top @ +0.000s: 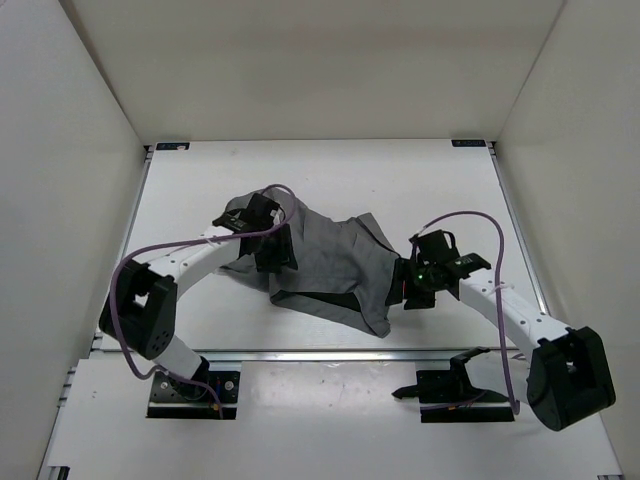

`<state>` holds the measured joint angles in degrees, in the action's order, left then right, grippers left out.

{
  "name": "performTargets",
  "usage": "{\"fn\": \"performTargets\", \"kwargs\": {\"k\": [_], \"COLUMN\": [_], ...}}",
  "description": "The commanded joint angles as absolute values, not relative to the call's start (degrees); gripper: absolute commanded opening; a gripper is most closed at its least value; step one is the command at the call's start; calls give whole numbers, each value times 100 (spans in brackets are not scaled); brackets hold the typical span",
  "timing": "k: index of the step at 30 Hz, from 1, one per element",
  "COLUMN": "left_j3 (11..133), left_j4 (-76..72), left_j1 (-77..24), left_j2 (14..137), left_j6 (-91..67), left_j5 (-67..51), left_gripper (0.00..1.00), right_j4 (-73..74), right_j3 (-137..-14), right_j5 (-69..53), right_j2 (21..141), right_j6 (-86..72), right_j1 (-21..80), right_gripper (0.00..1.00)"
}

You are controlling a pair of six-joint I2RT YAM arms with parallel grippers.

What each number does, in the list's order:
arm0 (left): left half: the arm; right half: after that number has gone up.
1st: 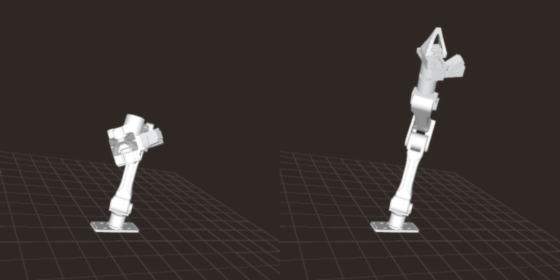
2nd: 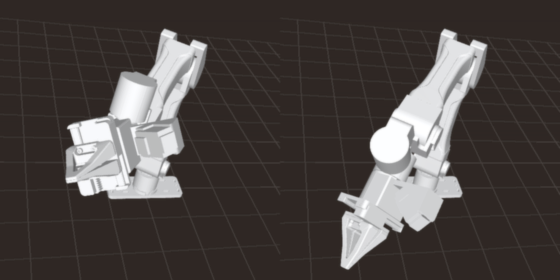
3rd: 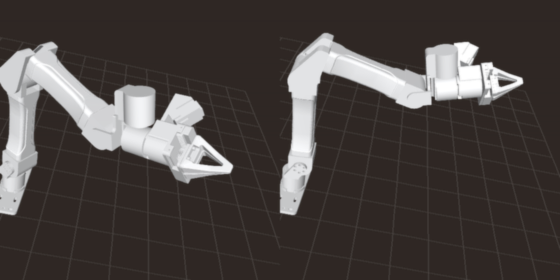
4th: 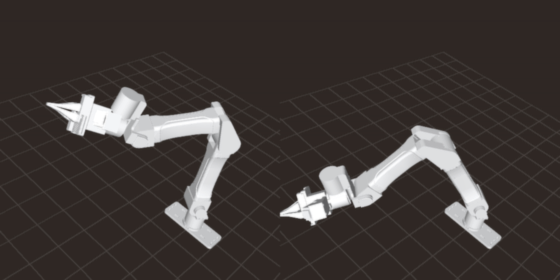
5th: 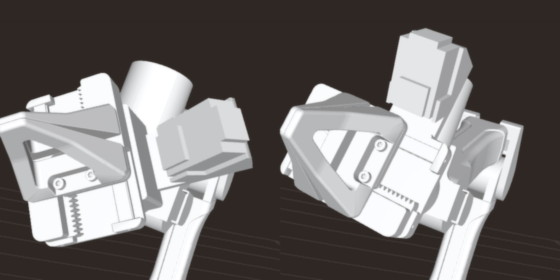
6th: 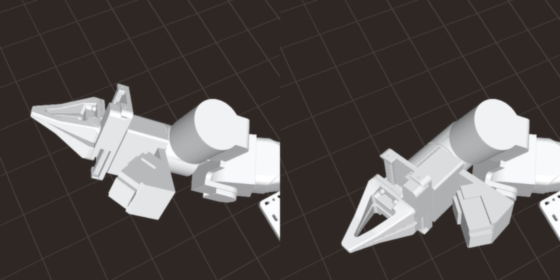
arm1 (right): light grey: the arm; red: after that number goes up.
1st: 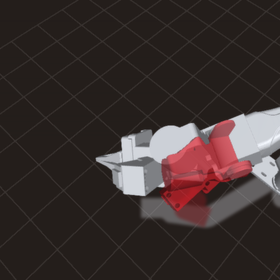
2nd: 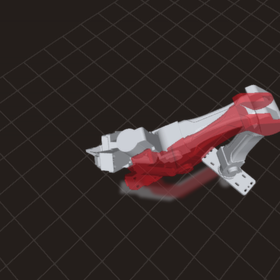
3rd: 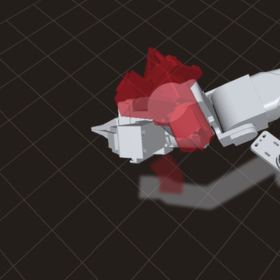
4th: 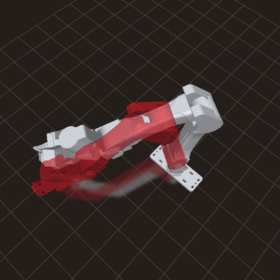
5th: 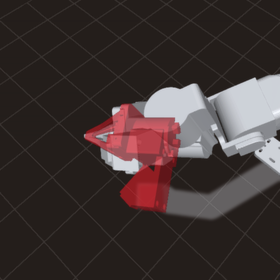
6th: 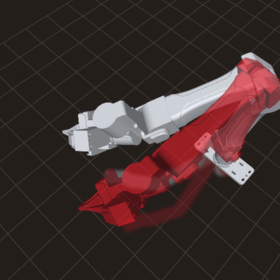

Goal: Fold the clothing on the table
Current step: Flatten the skirt out

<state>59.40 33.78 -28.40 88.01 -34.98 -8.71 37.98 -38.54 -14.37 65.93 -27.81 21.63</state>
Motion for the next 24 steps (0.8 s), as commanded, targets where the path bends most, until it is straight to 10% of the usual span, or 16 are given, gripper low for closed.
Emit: {"fn": "performTargets", "kwargs": {"k": [1,24], "left_j3": [5897,5159], "left_j4": [3620,4104], "left_j1": [-2883,-2900], "left_j2": [8832,8086], "left_j6": [-3533,-3507], "left_j5": [-528,-211], "left_gripper": [59,62], "right_j4": [3656,3357], "right_j3": [-3718,-3164], "right_j5": [-1520,-1758], "right_j2": [6355,6179], "right_j6": [-2900,-2988], "right_j1": [2101,2013], "right_gripper": [50,52]}}
